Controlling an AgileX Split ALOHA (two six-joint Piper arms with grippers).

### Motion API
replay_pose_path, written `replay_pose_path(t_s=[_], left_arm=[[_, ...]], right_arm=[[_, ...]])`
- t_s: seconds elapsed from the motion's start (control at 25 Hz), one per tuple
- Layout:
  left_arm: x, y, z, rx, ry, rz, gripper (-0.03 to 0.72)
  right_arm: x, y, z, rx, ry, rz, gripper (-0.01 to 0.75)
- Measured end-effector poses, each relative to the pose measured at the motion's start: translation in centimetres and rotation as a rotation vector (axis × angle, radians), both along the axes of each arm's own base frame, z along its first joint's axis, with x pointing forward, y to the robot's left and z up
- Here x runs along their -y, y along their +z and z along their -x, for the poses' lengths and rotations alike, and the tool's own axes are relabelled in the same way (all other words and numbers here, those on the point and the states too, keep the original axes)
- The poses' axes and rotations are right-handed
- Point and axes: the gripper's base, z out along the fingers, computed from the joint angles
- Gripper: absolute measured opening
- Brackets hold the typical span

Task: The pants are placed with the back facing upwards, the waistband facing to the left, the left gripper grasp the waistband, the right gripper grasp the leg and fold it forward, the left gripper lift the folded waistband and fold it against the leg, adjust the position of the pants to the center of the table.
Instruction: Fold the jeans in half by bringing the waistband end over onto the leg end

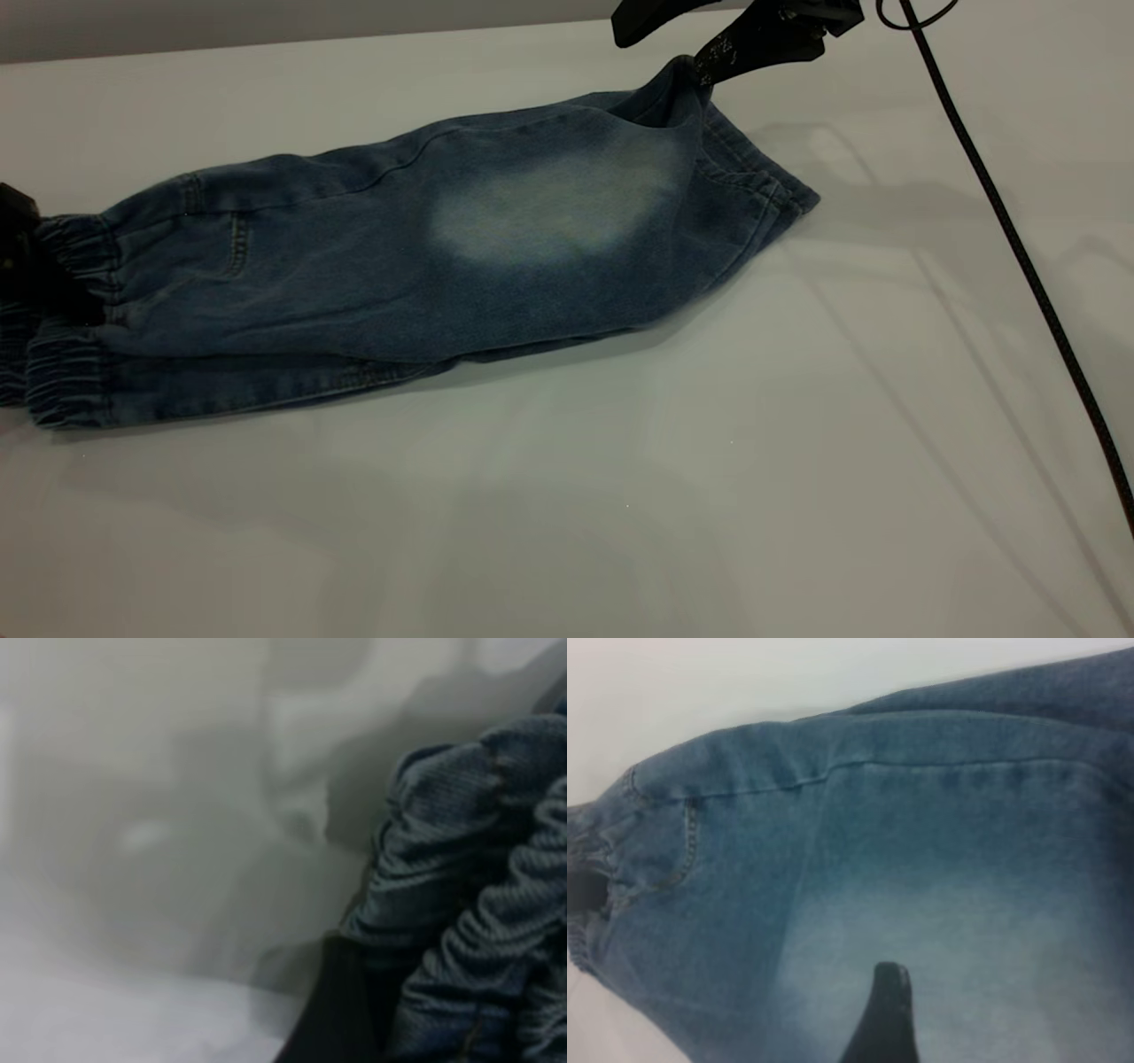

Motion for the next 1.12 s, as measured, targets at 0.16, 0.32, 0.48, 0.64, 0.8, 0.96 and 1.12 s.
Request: replay_pose_path(t_s=[0.16, 0.32, 0.48, 0.64, 0.8, 0.96, 1.12], left_arm=[[0.0, 0.0, -0.3, 0.034, 0.025, 0.013, 0.439], [0.1, 0.1, -0.4, 0.041, 0.035, 0.032, 0.148], [0.3, 0.2, -0.4, 0.046, 0.022, 0.047, 0.083], [0.8, 0.8, -0.5, 0.064, -0.005, 0.097, 0.083], [1.0, 2.3, -0.7, 0.112, -0.026, 0.105, 0.083], [1.4, 4.8, -0.6, 0.166, -0.069, 0.124, 0.083], [1.7, 7.7, -0.2, 0.212, -0.099, 0.124, 0.083]], right_arm=[[-0.1, 0.0, 0.1, -0.007, 0.010, -0.006, 0.581], [-0.2, -0.2, 0.2, -0.022, 0.022, -0.014, 0.581], [-1.9, -1.1, 1.2, -0.067, 0.084, -0.031, 0.580], [-4.4, -1.2, 2.0, -0.044, 0.111, -0.012, 0.559], [-7.2, -1.5, 2.8, 0.022, 0.118, 0.050, 0.547], [-9.3, -1.8, 3.3, 0.095, 0.088, 0.104, 0.546], [-11.1, -2.9, 3.3, 0.133, 0.082, 0.134, 0.546]])
